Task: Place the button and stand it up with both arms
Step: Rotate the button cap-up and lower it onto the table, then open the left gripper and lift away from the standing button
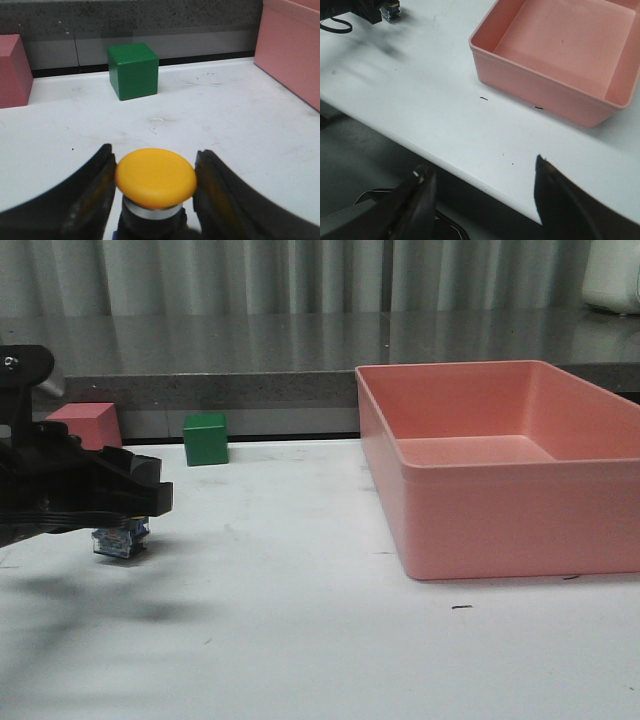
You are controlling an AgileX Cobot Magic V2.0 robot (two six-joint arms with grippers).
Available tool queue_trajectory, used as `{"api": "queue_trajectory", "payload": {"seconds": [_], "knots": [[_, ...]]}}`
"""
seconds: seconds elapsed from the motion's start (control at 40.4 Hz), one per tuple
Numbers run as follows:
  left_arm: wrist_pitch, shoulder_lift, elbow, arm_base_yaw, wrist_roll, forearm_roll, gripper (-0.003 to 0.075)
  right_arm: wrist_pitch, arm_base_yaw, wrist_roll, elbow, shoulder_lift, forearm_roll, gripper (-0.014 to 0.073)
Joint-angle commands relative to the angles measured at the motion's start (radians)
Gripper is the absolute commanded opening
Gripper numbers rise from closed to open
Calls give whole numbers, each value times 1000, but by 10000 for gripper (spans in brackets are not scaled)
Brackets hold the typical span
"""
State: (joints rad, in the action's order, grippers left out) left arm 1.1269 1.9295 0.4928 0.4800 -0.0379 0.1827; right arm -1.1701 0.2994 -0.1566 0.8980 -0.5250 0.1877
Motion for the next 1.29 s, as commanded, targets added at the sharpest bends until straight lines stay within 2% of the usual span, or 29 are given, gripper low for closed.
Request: {"api": "queue_trajectory", "payload": {"seconds": [0.0, 0.372, 0.694, 0.892, 1.264], "knots": [[234, -37, 15, 6, -9, 0, 191, 54, -6, -7, 24, -5, 13, 456], [232, -37, -10, 6, -9, -23, 204, 54, -6, -7, 24, -5, 13, 456], [232, -37, -36, 6, -9, -23, 452, 54, -6, -7, 24, -5, 13, 456], [232, -47, -54, 6, -9, -23, 557, 54, -6, -7, 24, -5, 13, 456], [232, -172, -125, 6, -9, -11, 568, 54, -6, -7, 24, -5, 13, 456]]}}
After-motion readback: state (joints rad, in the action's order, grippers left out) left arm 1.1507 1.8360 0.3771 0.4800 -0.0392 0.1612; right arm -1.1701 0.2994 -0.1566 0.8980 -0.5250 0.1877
